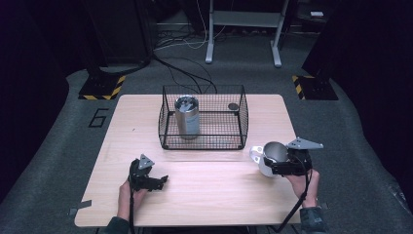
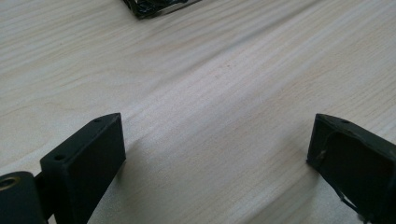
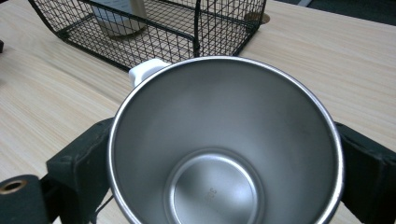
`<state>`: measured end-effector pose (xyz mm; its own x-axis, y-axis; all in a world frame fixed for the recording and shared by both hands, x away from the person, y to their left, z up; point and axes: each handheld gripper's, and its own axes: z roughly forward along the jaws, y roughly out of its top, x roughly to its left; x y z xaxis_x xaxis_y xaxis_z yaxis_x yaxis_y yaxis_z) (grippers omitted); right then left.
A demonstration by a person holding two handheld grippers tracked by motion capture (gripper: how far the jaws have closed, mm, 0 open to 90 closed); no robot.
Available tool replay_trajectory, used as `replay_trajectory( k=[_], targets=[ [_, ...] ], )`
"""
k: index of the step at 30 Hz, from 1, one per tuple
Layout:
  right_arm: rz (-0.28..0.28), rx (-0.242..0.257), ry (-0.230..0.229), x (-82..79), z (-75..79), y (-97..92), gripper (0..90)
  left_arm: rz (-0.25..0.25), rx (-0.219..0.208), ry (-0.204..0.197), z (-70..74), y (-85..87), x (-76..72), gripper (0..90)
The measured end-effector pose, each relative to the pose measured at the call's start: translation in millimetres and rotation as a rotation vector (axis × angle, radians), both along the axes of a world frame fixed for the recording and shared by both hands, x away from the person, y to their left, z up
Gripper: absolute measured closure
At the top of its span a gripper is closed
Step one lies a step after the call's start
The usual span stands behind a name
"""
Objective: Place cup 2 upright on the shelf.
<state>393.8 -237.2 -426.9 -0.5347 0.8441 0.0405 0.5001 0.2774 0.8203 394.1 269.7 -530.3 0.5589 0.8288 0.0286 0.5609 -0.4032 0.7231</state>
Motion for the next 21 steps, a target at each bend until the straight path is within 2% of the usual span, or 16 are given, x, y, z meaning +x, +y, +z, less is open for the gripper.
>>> replay_trajectory(
  k=[14,21],
  targets=[
    [0.017,0.013,-0.009,0.0,12.9,14.7,5.9,0.001,0.0,0.0,0.0,0.0,-0.1,3.9],
    [0.046,0.01,-0.005,1.9,18.0,25.8,5.9,0.001,-0.001,0.0,0.0,0.0,-0.1,3.9]
  ],
)
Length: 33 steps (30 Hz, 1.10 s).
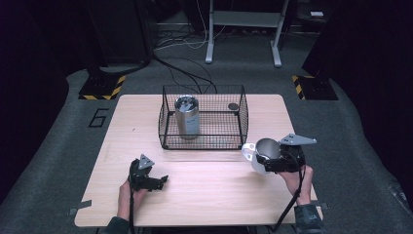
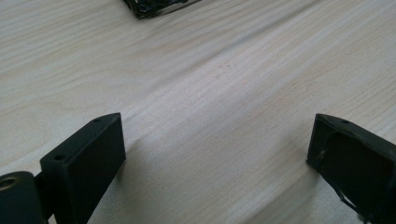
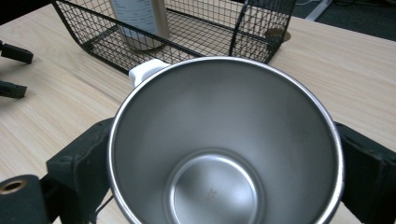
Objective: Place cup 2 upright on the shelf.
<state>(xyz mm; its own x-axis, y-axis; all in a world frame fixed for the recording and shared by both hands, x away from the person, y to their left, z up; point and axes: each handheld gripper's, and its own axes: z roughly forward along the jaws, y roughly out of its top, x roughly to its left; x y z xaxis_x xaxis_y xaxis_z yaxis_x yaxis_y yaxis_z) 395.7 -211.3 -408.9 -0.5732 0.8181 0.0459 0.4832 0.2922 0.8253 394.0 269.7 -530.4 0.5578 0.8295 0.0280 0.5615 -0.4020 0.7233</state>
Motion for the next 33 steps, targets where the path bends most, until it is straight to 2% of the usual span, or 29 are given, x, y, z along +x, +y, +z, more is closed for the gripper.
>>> replay_trajectory(
  k=[33],
  targets=[
    [0.115,0.023,-0.014,16.5,22.0,53.0,5.9,-0.003,-0.001,0.001,0.0,0.1,0.1,4.0]
  ],
)
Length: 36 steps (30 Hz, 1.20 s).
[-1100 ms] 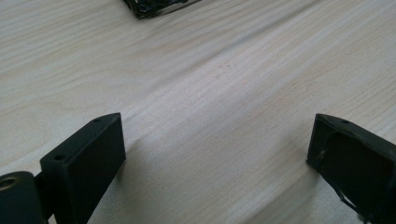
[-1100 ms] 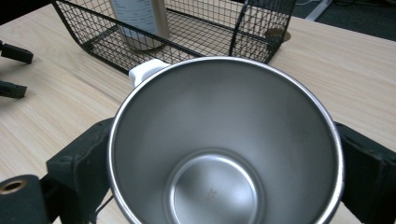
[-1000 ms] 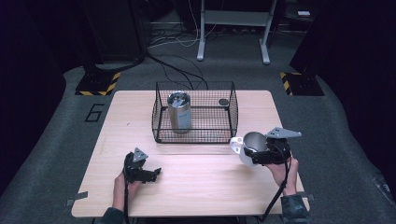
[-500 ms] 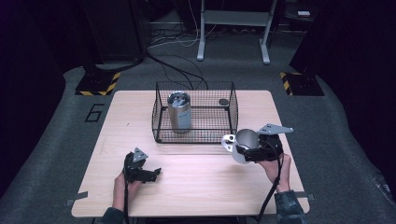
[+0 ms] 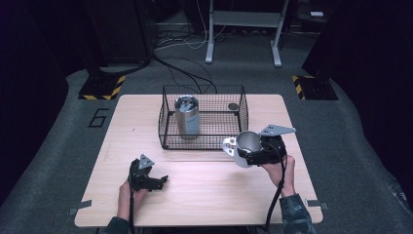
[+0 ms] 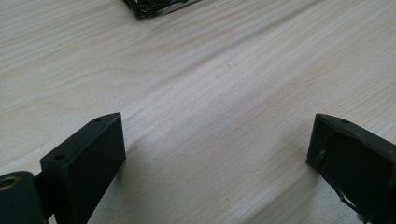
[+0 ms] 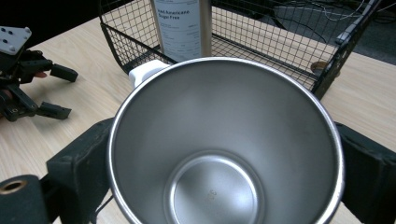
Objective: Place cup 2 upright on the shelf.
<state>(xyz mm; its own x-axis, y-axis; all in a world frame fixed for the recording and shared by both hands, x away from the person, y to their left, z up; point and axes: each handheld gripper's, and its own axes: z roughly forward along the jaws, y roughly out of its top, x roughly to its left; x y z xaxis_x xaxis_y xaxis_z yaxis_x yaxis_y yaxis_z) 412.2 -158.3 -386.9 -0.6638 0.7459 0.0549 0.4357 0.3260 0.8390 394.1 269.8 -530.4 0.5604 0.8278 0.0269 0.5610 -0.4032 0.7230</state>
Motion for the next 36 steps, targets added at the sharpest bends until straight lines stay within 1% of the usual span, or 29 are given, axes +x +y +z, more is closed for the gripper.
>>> replay_trajectory(
  k=[1,7,14,15,18,19,20,26,27,28,32,36],
  targets=[
    [0.002,0.001,-0.002,1.1,0.9,1.4,5.9,0.005,-0.005,0.002,-0.2,-0.3,-0.2,4.0],
    [0.014,0.002,-0.007,7.6,6.5,11.0,5.9,0.004,-0.006,0.002,-0.2,-0.3,-0.1,4.0],
    [0.03,-0.014,-0.012,17.2,13.7,21.5,5.9,0.003,-0.005,0.002,-0.2,-0.2,-0.1,4.1],
    [0.03,-0.014,-0.012,17.2,13.7,21.5,5.9,-0.003,-0.001,0.011,0.6,0.3,0.0,4.1],
    [0.031,-0.016,-0.014,19.8,16.1,24.1,5.9,0.002,-0.006,0.001,-0.3,-0.2,0.0,4.2],
    [0.034,-0.019,-0.013,22.1,17.8,25.9,5.9,-0.002,-0.003,0.007,0.2,0.1,0.1,4.2],
    [0.034,-0.019,-0.013,22.1,17.8,25.9,5.9,0.001,-0.005,0.001,-0.2,-0.2,0.1,4.2],
    [0.041,-0.026,-0.015,30.2,24.5,31.8,5.9,0.0,-0.005,0.002,-0.2,-0.1,0.1,4.2],
    [0.041,-0.026,-0.015,30.2,24.5,31.8,5.9,-0.003,-0.002,0.007,0.3,0.1,0.2,4.2],
    [0.041,-0.025,-0.019,31.2,25.2,32.5,5.9,-0.001,-0.004,0.0,-0.2,-0.1,0.2,4.2],
    [0.039,-0.024,-0.018,36.1,29.8,36.1,5.9,-0.004,-0.001,0.006,0.3,0.2,0.3,4.2],
    [0.044,-0.023,-0.025,40.6,33.0,38.6,5.9,-0.003,-0.002,0.002,0.0,0.0,0.2,4.2]
  ],
)
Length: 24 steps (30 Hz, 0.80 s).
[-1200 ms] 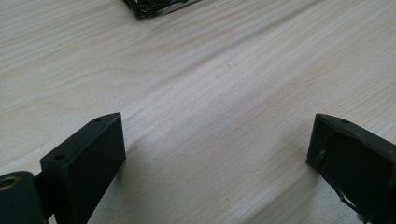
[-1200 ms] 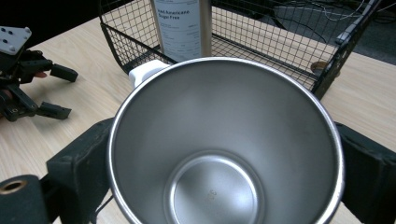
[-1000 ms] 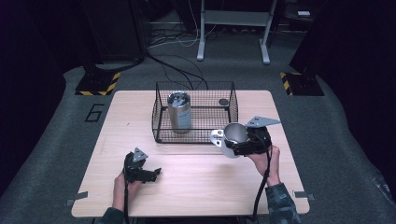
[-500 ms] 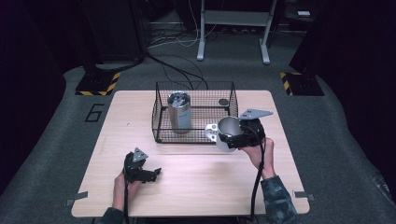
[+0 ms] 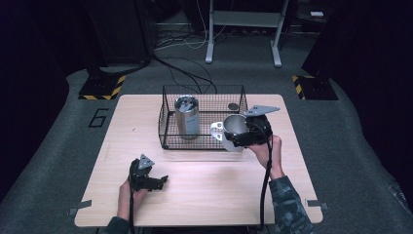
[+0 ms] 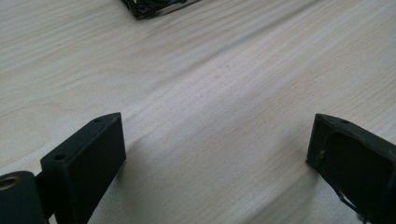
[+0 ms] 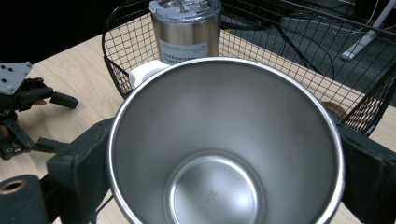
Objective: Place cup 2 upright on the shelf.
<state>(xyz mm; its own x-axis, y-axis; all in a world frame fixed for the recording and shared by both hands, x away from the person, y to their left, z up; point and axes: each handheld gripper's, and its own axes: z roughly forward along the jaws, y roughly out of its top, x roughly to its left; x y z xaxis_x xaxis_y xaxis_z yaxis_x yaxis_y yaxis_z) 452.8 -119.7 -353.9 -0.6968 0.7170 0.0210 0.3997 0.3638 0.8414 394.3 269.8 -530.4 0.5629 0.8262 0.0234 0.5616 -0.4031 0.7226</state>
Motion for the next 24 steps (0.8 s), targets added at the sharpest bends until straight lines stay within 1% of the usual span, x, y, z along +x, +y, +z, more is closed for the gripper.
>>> replay_trajectory(
  k=[3,4,5,9,13,15,21,23,24],
  targets=[
    [0.006,-0.011,-0.001,3.9,1.4,1.9,5.9,0.001,-0.001,-0.002,-0.1,-0.1,-0.1,4.2],
    [0.0,-0.01,0.007,4.9,2.4,3.9,5.9,0.001,-0.001,-0.001,-0.1,-0.1,-0.1,4.2],
    [0.005,-0.016,-0.003,6.5,3.4,4.5,5.9,0.001,0.0,-0.002,-0.1,-0.1,0.0,4.2],
    [0.002,-0.008,-0.007,11.4,8.7,8.0,5.9,-0.001,0.0,0.001,0.1,0.1,0.0,4.2],
    [0.002,-0.011,-0.017,16.5,12.9,10.0,5.9,-0.003,0.001,0.004,0.3,0.2,0.1,4.2],
    [-0.002,-0.006,-0.011,18.9,14.7,11.4,5.9,-0.004,0.001,0.005,0.4,0.2,0.1,4.2],
    [-0.004,-0.015,-0.013,26.6,16.4,14.5,5.9,-0.004,0.002,0.008,0.6,0.3,0.1,4.2],
    [-0.007,-0.02,-0.011,29.2,16.6,15.7,5.9,0.001,-0.002,-0.001,-0.1,-0.2,-0.1,4.3],
    [-0.004,-0.025,-0.017,30.7,16.5,15.8,5.9,0.0,-0.001,-0.001,-0.1,-0.2,-0.1,4.3]
  ],
)
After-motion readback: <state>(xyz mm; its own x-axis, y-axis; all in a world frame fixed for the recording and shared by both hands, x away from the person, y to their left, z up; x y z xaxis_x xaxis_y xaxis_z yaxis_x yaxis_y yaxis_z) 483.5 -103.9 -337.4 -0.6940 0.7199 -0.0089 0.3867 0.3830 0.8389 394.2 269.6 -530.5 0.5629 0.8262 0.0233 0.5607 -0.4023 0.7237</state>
